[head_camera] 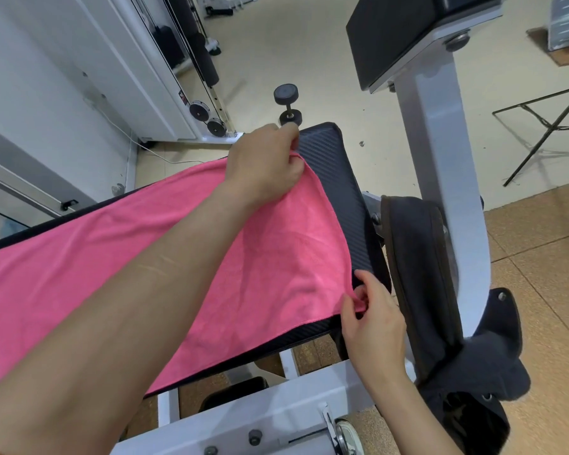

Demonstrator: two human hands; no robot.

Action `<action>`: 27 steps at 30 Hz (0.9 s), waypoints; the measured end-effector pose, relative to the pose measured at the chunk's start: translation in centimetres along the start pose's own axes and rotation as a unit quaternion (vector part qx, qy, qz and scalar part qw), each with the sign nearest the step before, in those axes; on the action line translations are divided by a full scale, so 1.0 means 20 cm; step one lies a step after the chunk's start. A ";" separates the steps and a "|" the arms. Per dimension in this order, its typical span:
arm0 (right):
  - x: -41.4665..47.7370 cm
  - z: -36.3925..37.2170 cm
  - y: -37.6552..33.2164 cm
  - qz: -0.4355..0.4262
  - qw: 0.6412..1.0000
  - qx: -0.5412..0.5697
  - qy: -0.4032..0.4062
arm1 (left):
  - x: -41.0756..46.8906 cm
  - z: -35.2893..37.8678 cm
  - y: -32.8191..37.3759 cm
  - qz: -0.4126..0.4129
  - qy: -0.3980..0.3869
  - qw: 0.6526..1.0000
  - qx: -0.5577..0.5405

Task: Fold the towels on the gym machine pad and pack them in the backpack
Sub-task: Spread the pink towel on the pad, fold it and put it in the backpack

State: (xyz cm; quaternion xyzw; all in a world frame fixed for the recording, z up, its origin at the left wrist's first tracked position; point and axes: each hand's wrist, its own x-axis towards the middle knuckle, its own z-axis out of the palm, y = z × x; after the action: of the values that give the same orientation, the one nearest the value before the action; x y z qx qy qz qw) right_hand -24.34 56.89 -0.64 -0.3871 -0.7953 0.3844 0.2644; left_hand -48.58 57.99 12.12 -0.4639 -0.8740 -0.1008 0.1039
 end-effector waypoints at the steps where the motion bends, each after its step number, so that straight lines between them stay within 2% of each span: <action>1: -0.01 0.00 0.00 -0.020 1.000 0.012 0.000 | -0.01 -0.01 0.00 -0.013 0.017 0.999 -0.026; 4: -0.06 -0.02 -0.04 -0.096 0.994 0.046 0.009 | -0.06 -0.07 0.01 -0.089 0.047 0.982 -0.158; 8: -0.13 0.00 -0.20 -0.169 0.982 0.071 -0.055 | -0.14 -0.12 -0.05 -0.208 0.077 0.913 -0.343; 11: -0.20 0.05 -0.34 -0.218 0.966 0.064 -0.125 | -0.27 -0.17 -0.17 -0.252 0.092 0.870 -0.415; 14: -0.28 0.15 -0.47 -0.268 0.947 0.058 -0.167 | -0.46 -0.28 -0.35 -0.273 0.164 0.827 -0.463; 18: -0.43 0.33 -0.67 -0.315 0.919 0.033 -0.235 | -0.77 -0.45 -0.72 -0.302 0.265 0.782 -0.476; 22: -0.61 0.54 -0.88 -0.338 0.893 0.017 -0.296 | -1.06 -0.55 -1.15 -0.354 0.323 0.769 -0.423; 24: -0.70 0.66 -0.97 -0.351 0.880 0.013 -0.320 | -1.15 -0.58 -1.34 -0.384 0.324 0.771 -0.391; 27: -0.81 0.85 -1.09 -0.361 0.866 -0.001 -0.347 | -1.25 -0.56 -1.57 -0.418 0.284 0.789 -0.348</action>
State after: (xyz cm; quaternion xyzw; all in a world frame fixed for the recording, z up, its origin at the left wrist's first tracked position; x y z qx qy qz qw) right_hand -36.51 27.94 5.45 0.0846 -0.9203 0.3708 0.0916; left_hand -59.91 17.93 13.55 -0.0084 -0.8192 -0.5593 0.1269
